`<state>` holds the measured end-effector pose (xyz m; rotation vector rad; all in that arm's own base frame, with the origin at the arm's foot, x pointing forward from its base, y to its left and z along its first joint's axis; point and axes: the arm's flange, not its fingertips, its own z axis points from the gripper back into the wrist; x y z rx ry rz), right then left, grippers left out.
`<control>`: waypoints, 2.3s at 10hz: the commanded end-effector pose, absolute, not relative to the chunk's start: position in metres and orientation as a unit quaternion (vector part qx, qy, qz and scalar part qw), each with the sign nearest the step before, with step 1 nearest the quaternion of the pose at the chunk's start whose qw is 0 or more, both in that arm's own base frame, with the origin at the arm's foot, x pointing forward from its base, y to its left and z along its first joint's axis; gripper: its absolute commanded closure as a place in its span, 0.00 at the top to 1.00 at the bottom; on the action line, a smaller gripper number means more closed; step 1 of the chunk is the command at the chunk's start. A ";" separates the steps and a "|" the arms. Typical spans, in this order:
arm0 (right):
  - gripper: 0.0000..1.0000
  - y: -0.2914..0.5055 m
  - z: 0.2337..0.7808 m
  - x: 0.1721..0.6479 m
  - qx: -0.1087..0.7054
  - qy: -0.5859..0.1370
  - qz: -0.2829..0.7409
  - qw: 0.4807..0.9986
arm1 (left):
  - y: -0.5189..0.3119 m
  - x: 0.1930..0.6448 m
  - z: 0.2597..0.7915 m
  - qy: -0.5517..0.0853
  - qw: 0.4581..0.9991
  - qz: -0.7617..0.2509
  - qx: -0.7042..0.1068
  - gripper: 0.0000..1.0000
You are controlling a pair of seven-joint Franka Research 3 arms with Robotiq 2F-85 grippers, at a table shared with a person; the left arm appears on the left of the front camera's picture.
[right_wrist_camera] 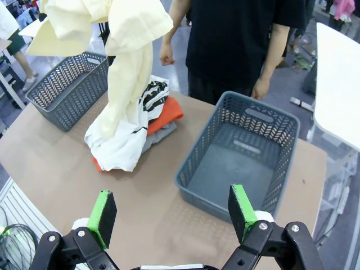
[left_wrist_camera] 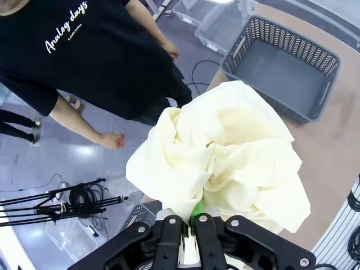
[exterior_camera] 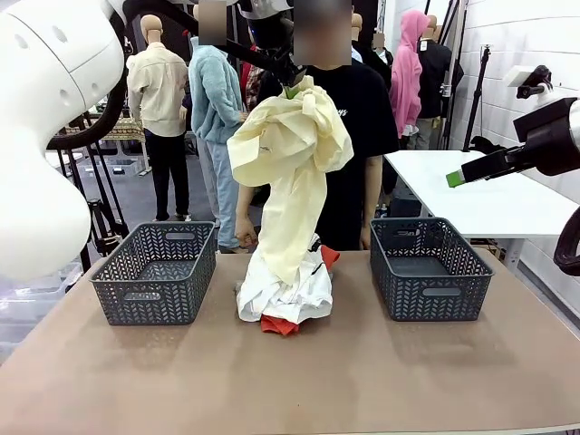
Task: Sort the tops and bottoms.
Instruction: Sort the clothes according to human instructions.
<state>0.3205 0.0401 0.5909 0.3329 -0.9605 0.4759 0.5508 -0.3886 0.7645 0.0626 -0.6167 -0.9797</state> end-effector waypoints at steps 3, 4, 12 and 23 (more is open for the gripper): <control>1.00 0.040 0.590 0.321 0.162 -0.451 0.224 0.848 | -0.386 0.549 0.769 -0.292 0.837 -0.462 0.029 0.00; 1.00 0.040 0.590 0.321 0.162 -0.451 0.224 0.848 | -0.386 0.549 0.769 -0.292 0.837 -0.462 0.029 0.00; 1.00 0.040 0.590 0.321 0.162 -0.451 0.224 0.848 | -0.386 0.549 0.769 -0.292 0.837 -0.462 0.029 0.00; 1.00 0.040 0.590 0.321 0.162 -0.451 0.224 0.848 | -0.358 0.537 0.792 -0.305 0.842 -0.441 0.061 0.00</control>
